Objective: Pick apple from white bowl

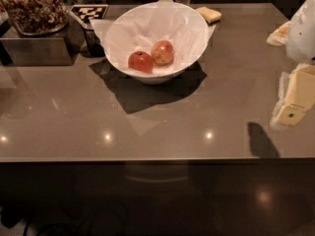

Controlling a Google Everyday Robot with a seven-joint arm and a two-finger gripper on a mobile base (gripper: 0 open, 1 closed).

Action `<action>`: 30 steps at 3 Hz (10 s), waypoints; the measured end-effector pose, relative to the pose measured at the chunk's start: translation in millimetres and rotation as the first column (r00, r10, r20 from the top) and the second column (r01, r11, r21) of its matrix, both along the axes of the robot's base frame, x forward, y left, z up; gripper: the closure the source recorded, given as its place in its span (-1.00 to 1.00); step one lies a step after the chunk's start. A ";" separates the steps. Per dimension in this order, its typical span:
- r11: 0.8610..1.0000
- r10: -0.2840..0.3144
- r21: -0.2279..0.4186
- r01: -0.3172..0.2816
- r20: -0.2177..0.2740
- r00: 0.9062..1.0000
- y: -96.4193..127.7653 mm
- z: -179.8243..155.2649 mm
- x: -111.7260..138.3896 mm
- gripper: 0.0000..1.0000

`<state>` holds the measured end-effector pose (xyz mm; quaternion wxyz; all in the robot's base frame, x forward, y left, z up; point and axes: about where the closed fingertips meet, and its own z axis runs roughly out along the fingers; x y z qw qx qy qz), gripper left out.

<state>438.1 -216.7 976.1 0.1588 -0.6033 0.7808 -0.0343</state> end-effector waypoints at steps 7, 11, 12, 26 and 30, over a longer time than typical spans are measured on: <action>0.894 0.163 0.399 -0.202 0.131 0.978 88.8 36.8 120.6 -1.00; 0.869 0.300 0.375 -0.322 0.119 0.947 134.5 10.2 159.4 -0.34; 0.860 0.372 0.343 -0.377 0.081 0.925 157.2 -7.6 182.1 -0.38; 0.800 0.190 0.554 -0.230 0.129 0.973 157.4 -49.7 307.5 -0.48; 0.856 0.192 0.486 -0.177 0.020 0.981 166.7 -57.9 277.2 -0.44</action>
Offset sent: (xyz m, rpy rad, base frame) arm 0.0416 0.0277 0.0272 0.2070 -0.0675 0.0961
